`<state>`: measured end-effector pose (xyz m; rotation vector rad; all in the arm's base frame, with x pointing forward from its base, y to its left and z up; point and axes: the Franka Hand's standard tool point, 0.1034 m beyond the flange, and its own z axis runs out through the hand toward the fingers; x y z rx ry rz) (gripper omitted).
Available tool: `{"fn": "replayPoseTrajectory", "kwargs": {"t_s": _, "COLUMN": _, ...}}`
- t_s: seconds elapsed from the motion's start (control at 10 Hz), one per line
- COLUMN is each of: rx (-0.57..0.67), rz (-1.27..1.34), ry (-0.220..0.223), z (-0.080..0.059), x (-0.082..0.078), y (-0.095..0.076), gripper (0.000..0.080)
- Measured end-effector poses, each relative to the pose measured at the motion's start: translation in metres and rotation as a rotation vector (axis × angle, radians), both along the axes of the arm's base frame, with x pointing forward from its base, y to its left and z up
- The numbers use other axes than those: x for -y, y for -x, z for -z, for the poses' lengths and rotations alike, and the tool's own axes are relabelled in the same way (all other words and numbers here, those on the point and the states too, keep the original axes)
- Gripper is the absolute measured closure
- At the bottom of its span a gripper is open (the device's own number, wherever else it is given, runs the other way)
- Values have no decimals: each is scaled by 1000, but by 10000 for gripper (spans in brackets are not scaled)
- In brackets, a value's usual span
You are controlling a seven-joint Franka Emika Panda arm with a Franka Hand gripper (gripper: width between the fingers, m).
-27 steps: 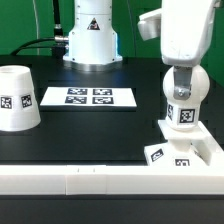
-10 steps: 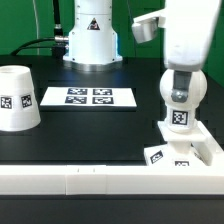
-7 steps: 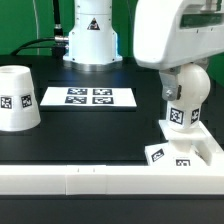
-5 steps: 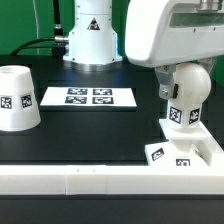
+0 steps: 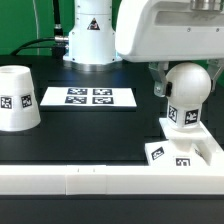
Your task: Assemble lamp
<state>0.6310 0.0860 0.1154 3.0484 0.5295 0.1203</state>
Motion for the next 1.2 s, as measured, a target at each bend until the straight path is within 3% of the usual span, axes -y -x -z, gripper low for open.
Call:
{"fn": "replayPoseTrajectory", "kwargs": {"t_s": 0.7, "rx": 27, "rz": 656, "ry": -118, "z": 3, "x": 6, "y": 8, "gripper": 220}}
{"fn": "replayPoseTrajectory", "kwargs": {"t_s": 1.2, "rx": 13, "rz": 890, "ry": -147, "z": 3, "x": 5, "y": 8, "gripper": 220}}
